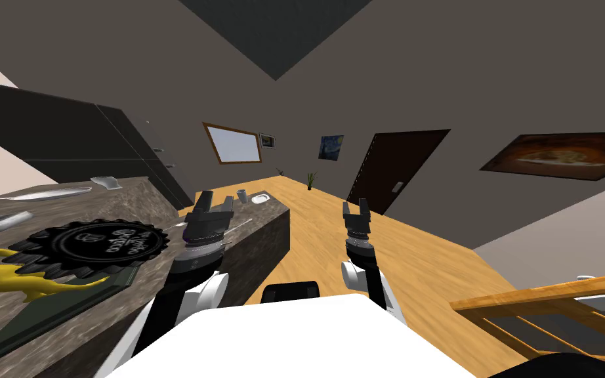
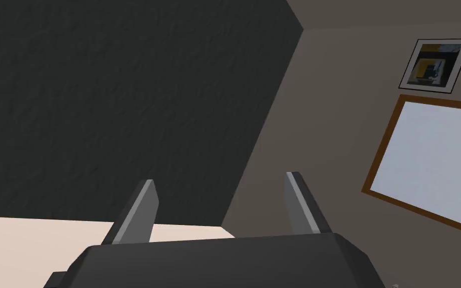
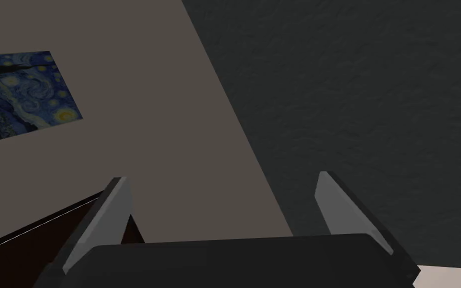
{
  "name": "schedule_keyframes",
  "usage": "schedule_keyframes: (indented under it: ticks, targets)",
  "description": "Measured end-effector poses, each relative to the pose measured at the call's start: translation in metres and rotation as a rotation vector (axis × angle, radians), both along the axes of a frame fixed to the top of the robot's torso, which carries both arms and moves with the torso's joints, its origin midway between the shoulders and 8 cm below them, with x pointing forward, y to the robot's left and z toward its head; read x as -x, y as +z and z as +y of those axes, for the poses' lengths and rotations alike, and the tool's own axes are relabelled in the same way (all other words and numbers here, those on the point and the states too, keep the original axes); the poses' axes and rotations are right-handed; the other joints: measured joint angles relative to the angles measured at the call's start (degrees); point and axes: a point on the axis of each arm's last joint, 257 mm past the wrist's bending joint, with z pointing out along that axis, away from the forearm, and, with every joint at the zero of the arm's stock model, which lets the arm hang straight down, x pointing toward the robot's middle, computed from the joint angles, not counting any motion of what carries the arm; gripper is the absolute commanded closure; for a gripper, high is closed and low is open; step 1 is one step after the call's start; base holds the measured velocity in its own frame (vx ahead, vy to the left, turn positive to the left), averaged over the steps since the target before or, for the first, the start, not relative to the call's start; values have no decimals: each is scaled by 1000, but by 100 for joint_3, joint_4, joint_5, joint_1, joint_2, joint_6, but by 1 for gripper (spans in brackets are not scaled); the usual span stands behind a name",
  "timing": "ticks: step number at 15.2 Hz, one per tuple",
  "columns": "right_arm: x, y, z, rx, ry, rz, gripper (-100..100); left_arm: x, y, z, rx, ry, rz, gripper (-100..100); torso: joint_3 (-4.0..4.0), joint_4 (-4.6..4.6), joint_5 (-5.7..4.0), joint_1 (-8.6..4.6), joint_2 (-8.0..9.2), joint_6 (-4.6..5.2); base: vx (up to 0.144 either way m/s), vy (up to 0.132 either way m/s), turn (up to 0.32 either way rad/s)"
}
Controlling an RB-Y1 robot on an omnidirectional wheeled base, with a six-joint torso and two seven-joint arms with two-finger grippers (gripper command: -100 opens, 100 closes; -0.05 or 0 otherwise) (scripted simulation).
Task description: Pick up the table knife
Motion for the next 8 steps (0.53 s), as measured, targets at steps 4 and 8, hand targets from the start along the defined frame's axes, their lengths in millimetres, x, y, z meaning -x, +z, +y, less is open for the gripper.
schedule_keyframes:
  ticks: [4, 8]
  targets:
    - [0, 0, 0, 0, 0, 0, 0, -5, -10, -8, -63, -26, 32, -100, -4, -2, 1, 6, -7, 1, 21, 10, -53]
    - [0, 0, 0, 0, 0, 0, 0, -11, -30, -16, -142, -53, 79, -100, -7, -3, 2, 9, -12, 1, 29, 14, -68]
